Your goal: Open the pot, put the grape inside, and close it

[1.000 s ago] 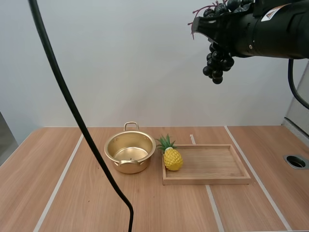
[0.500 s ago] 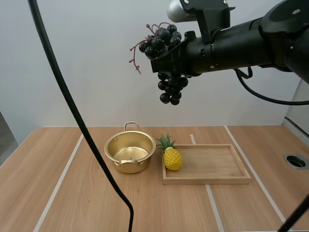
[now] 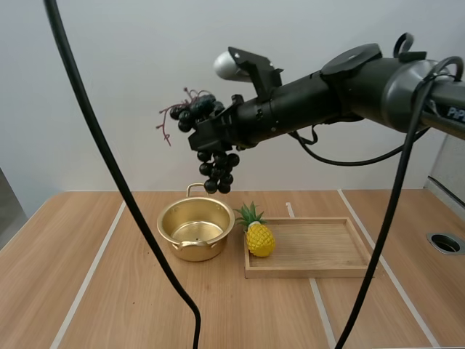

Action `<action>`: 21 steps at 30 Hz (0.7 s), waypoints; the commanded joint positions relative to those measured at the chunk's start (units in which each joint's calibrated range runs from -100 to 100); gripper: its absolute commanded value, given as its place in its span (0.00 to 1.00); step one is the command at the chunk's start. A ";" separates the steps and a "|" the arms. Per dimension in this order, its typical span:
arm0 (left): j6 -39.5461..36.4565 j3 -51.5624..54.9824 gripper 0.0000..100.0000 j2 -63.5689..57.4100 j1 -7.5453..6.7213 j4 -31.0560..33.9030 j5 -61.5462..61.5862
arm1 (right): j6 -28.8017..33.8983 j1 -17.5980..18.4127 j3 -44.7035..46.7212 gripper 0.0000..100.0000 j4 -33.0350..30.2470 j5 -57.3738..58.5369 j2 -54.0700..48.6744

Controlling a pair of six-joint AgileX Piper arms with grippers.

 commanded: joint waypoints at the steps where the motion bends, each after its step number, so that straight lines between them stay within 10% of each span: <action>1: -0.57 -0.33 0.00 -0.06 -0.06 0.70 -2.03 | -1.41 2.57 -0.09 0.00 -2.36 -2.66 1.62; 21: -0.57 -0.33 0.00 -0.11 -0.06 0.48 -4.57 | -1.10 6.55 -6.66 0.00 -9.84 -20.43 20.92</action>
